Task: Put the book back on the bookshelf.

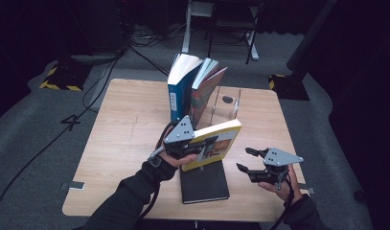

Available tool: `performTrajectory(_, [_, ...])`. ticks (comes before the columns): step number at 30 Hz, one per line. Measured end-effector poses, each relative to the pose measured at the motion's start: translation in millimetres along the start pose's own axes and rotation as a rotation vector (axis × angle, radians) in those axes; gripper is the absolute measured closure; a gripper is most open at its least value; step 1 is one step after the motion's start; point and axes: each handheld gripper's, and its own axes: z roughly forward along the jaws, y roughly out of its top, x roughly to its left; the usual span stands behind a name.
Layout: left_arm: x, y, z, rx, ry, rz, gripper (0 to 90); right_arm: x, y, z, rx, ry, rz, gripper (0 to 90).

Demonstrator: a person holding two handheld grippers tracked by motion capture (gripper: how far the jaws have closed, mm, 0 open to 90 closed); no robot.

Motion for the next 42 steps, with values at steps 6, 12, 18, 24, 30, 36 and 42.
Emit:
performTrajectory(6, [8.2, 0.1, -4.6, -0.001, 0.044, -0.002, 74.5, -8.8, -27.9, 3.5, 0.088, -0.002, 0.044, 29.6])
performTrajectory(12, [20.6, -3.9, -8.1, 0.006, 0.087, -0.025, 74.5, -12.0, -48.4, 4.7, 0.136, 0.035, 0.076, 29.5])
performTrajectory(18, [33.8, -8.6, -11.9, -0.003, 0.135, -0.057, 74.5, -12.2, -63.3, 2.5, 0.152, 0.052, 0.092, 29.5])
performTrajectory(24, [50.9, -9.2, -15.0, -0.010, 0.225, -0.073, 74.5, -17.7, -77.2, 5.5, 0.179, 0.032, 0.137, 29.2])
performTrajectory(30, [63.8, -4.8, -9.9, 0.008, 0.299, -0.063, 74.5, -21.5, -83.7, 13.0, 0.207, 0.025, 0.167, 28.9])
performTrajectory(36, [71.2, 1.3, -0.9, 0.016, 0.332, -0.070, 74.4, -18.6, -84.9, 17.1, 0.220, 0.032, 0.154, 29.1])
performTrajectory(42, [76.1, 8.5, 16.1, 0.031, 0.373, -0.074, 74.5, -15.0, -85.5, 22.1, 0.237, 0.044, 0.144, 29.4])
